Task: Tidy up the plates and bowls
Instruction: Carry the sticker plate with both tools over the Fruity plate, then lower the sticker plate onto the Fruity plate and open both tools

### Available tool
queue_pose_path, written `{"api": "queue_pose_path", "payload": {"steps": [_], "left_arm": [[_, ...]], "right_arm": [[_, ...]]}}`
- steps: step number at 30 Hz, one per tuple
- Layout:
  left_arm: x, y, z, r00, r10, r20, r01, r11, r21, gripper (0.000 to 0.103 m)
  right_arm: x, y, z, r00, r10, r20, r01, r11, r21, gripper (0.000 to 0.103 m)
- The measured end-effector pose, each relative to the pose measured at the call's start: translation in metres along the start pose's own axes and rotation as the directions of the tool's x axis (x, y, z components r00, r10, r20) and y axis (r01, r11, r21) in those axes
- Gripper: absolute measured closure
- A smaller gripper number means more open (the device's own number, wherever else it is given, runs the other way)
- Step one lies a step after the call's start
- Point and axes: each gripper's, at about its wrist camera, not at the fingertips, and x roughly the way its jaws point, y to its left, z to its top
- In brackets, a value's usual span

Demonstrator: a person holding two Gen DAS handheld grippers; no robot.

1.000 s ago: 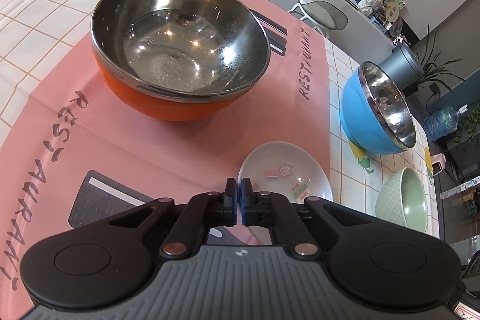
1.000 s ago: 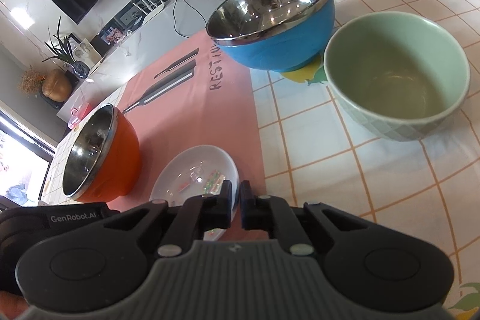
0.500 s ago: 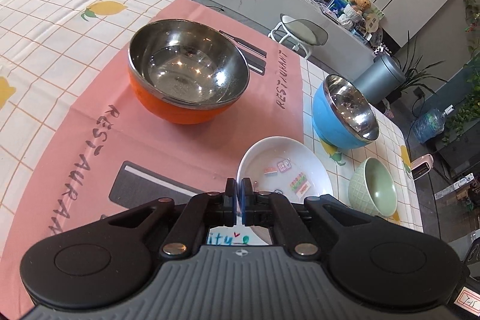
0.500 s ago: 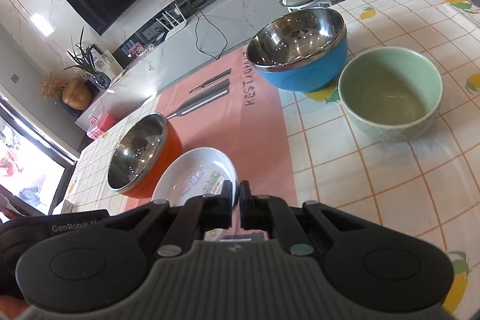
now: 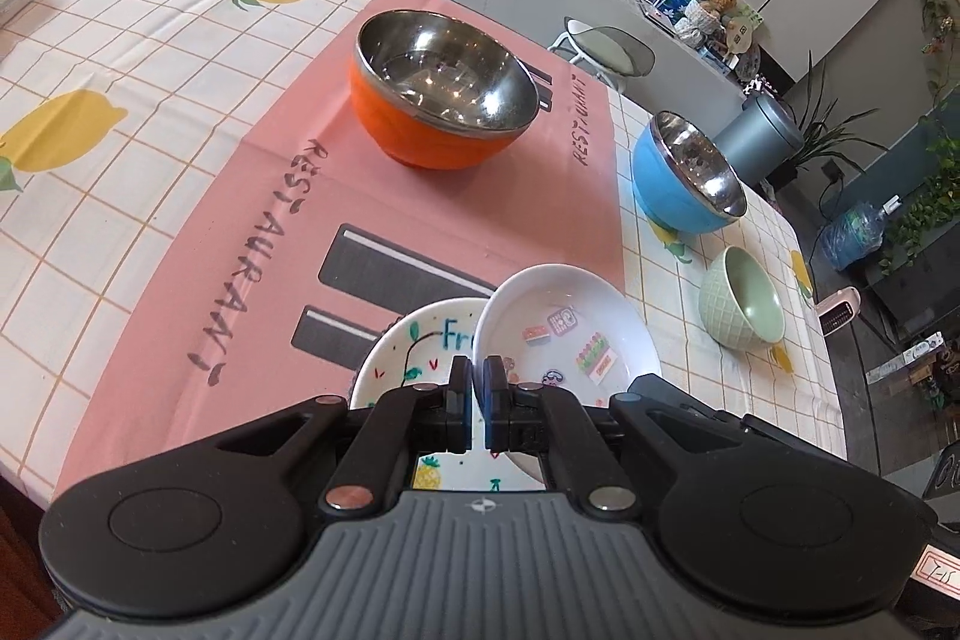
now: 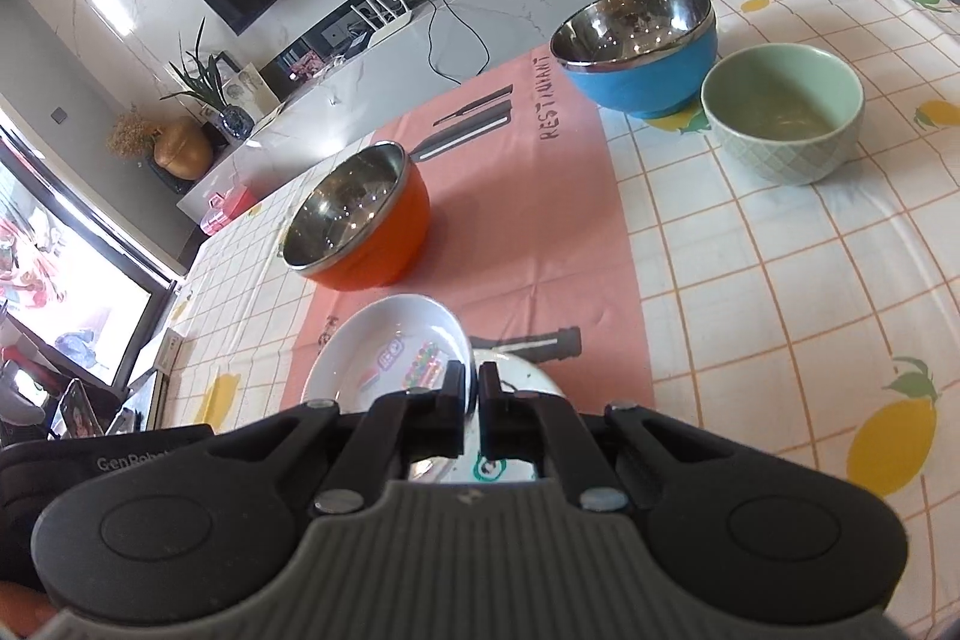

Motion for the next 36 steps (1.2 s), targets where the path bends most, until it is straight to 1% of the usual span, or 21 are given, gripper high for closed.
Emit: {"api": "queue_pose_path", "payload": {"steps": [4, 10, 15, 21, 26, 29, 31, 32, 33, 34, 35, 36], "left_arm": [[0.001, 0.008, -0.008, 1.000, -0.009, -0.017, 0.008, 1.000, -0.018, 0.100], [0.014, 0.019, -0.015, 0.998, 0.001, -0.058, -0.004, 0.999, -0.047, 0.100], [0.024, 0.018, -0.018, 0.996, 0.021, -0.082, -0.023, 0.999, -0.030, 0.100], [0.031, 0.018, -0.021, 0.996, 0.026, -0.083, -0.028, 0.999, -0.019, 0.100], [0.030, 0.014, -0.019, 0.995, 0.047, -0.084, -0.046, 0.999, 0.016, 0.100], [0.029, 0.013, -0.019, 0.995, 0.057, -0.084, -0.056, 0.998, 0.018, 0.099], [0.026, 0.012, -0.018, 0.995, 0.061, -0.075, -0.060, 0.998, 0.018, 0.082], [0.024, 0.012, -0.017, 0.996, 0.059, -0.071, -0.058, 0.998, 0.015, 0.077], [0.021, 0.011, -0.017, 0.996, 0.056, -0.065, -0.056, 0.998, 0.012, 0.070], [0.018, 0.011, -0.016, 0.997, 0.052, -0.057, -0.052, 0.999, 0.013, 0.066], [0.015, 0.010, -0.015, 0.998, 0.049, -0.048, -0.049, 0.999, 0.015, 0.066], [0.012, 0.009, -0.014, 0.998, 0.049, -0.039, -0.049, 0.999, 0.017, 0.065]], "right_arm": [[-0.002, 0.003, -0.010, 1.000, -0.019, -0.014, 0.018, 1.000, -0.025, 0.102], [0.006, 0.004, -0.018, 0.997, -0.061, -0.036, 0.059, 0.997, -0.053, 0.103], [0.016, 0.000, -0.021, 0.994, -0.088, -0.058, 0.084, 0.994, -0.063, 0.103], [0.024, -0.005, -0.022, 0.991, -0.109, -0.076, 0.105, 0.993, -0.060, 0.103], [0.029, -0.008, -0.022, 0.991, -0.101, -0.091, 0.097, 0.994, -0.050, 0.102], [0.029, -0.008, -0.021, 0.992, -0.091, -0.091, 0.087, 0.995, -0.042, 0.099], [0.029, -0.007, -0.021, 0.992, -0.094, -0.090, 0.090, 0.995, -0.048, 0.098], [0.028, -0.007, -0.021, 0.992, -0.093, -0.089, 0.088, 0.995, -0.054, 0.094], [0.027, -0.006, -0.021, 0.992, -0.091, -0.086, 0.085, 0.994, -0.062, 0.091], [0.025, -0.005, -0.020, 0.993, -0.090, -0.081, 0.084, 0.994, -0.072, 0.084], [0.023, -0.004, -0.020, 0.993, -0.088, -0.073, 0.082, 0.993, -0.082, 0.075], [0.021, -0.002, -0.019, 0.994, -0.092, -0.064, 0.085, 0.992, -0.092, 0.073]]}}
